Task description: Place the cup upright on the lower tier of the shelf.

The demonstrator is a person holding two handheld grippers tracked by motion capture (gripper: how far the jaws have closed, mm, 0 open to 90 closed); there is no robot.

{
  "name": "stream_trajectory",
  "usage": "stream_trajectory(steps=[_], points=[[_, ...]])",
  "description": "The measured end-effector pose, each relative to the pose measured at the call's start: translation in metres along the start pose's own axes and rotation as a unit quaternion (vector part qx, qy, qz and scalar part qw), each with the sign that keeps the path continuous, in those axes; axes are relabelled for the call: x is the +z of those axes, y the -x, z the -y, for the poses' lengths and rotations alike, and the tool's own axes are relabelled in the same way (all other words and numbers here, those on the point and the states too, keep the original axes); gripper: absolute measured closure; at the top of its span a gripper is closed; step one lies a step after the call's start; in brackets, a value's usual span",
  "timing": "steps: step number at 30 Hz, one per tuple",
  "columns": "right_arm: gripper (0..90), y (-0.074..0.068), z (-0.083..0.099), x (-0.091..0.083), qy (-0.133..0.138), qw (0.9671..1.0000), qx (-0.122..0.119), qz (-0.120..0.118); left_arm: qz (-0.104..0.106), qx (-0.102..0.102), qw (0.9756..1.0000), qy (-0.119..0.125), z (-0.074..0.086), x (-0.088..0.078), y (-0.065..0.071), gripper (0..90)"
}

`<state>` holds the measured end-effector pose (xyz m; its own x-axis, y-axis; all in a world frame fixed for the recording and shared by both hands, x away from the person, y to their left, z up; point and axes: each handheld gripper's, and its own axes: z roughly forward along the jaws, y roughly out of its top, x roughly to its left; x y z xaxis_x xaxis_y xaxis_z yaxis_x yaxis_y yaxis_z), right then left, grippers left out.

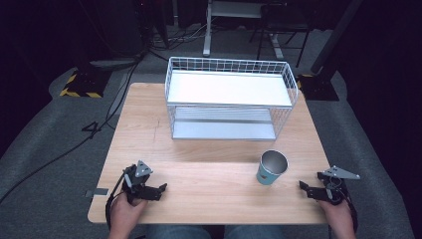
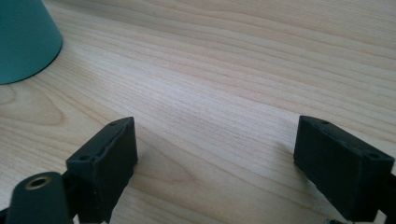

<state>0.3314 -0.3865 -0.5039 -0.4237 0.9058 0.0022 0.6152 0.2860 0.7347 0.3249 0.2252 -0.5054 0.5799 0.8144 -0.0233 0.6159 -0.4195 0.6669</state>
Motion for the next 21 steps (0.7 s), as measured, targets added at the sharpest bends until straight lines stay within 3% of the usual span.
stream_trajectory(steps=[9,21], points=[[14.2,-0.005,-0.002,-0.011,0.009,0.9998,-0.014,-0.010,-0.002,-0.001,1.0000,-0.001,-0.002,0.002,-0.002,1.9],[14.1,-0.028,-0.008,-0.023,0.024,0.9980,-0.035,-0.048,-0.006,-0.008,0.9999,0.000,-0.006,0.005,-0.003,2.0]])
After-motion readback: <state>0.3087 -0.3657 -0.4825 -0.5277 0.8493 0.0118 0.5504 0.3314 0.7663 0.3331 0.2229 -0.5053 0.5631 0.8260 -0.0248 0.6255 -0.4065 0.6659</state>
